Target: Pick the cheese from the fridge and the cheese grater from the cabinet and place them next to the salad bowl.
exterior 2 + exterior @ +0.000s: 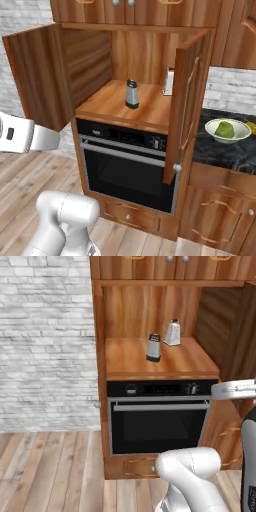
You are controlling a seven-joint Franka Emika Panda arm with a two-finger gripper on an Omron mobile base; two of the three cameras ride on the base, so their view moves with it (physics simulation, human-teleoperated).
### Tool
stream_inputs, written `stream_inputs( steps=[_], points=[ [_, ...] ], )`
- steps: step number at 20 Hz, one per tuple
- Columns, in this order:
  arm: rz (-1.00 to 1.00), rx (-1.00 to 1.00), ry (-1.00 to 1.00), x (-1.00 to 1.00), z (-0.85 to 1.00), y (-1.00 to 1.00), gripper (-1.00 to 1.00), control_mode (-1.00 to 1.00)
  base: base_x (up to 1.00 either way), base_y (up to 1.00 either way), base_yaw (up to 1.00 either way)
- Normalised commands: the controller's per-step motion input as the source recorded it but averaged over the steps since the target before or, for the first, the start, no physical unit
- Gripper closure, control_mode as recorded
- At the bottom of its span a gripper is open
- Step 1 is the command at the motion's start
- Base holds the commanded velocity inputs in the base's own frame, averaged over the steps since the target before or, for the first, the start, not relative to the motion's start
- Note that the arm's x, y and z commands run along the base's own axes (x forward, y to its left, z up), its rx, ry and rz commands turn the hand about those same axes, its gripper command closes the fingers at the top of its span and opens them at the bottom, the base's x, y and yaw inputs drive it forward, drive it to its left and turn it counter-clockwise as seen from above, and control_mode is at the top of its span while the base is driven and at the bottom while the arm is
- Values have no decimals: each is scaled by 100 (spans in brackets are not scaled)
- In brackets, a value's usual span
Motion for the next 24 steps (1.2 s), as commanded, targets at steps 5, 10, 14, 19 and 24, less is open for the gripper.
stream_inputs(
  steps=[5,10,14,19,24],
  points=[
    [0,0,0,0,0,0,-100,100,76,-29,10],
    [0,0,0,0,0,0,-100,100,45,-10,5],
    [0,0,0,0,0,0,-100,100,41,0,-4],
    [0,0,0,0,0,0,-100,100,48,0,-17],
    [0,0,0,0,0,0,-100,100,45,13,-19]
  ],
)
